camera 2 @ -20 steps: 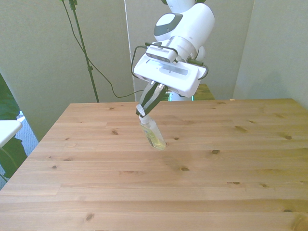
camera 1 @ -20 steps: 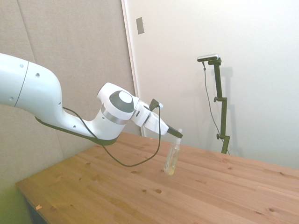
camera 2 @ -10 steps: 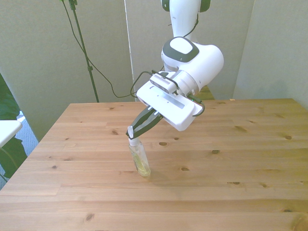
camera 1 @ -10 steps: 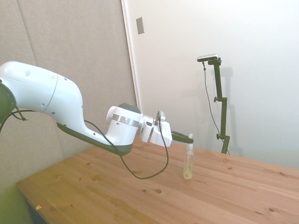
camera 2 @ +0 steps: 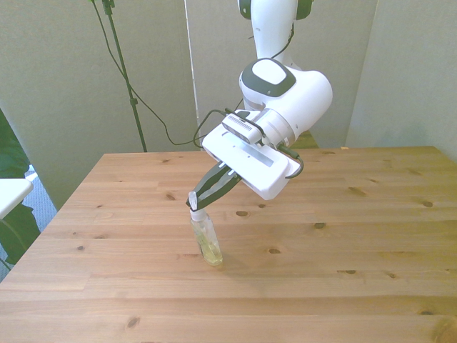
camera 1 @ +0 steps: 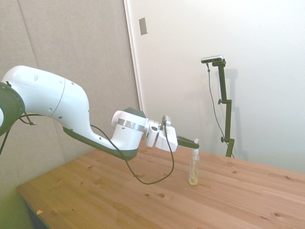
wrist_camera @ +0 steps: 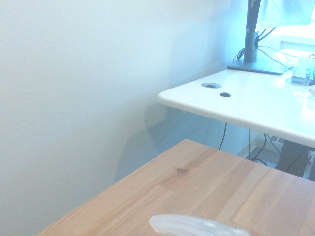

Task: Stand the sanitizer

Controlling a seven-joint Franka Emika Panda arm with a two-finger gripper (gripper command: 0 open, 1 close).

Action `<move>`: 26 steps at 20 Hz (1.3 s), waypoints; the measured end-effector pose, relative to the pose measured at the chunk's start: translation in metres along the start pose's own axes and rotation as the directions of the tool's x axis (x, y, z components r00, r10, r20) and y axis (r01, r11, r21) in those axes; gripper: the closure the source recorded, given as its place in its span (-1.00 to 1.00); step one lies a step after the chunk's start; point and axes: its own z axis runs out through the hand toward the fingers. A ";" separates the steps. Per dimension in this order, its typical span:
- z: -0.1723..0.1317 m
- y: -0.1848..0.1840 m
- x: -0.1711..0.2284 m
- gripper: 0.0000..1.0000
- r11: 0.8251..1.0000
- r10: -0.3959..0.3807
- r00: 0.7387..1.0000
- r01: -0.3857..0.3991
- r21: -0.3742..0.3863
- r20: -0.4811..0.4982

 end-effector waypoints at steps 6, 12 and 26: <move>0.000 0.001 0.000 -1.00 1.000 0.000 1.000 0.000 -0.002 0.000; 0.000 0.003 0.001 -1.00 1.000 0.005 1.000 -0.005 -0.011 0.018; -0.099 0.055 0.001 -1.00 0.969 -0.155 0.846 0.231 -0.089 0.510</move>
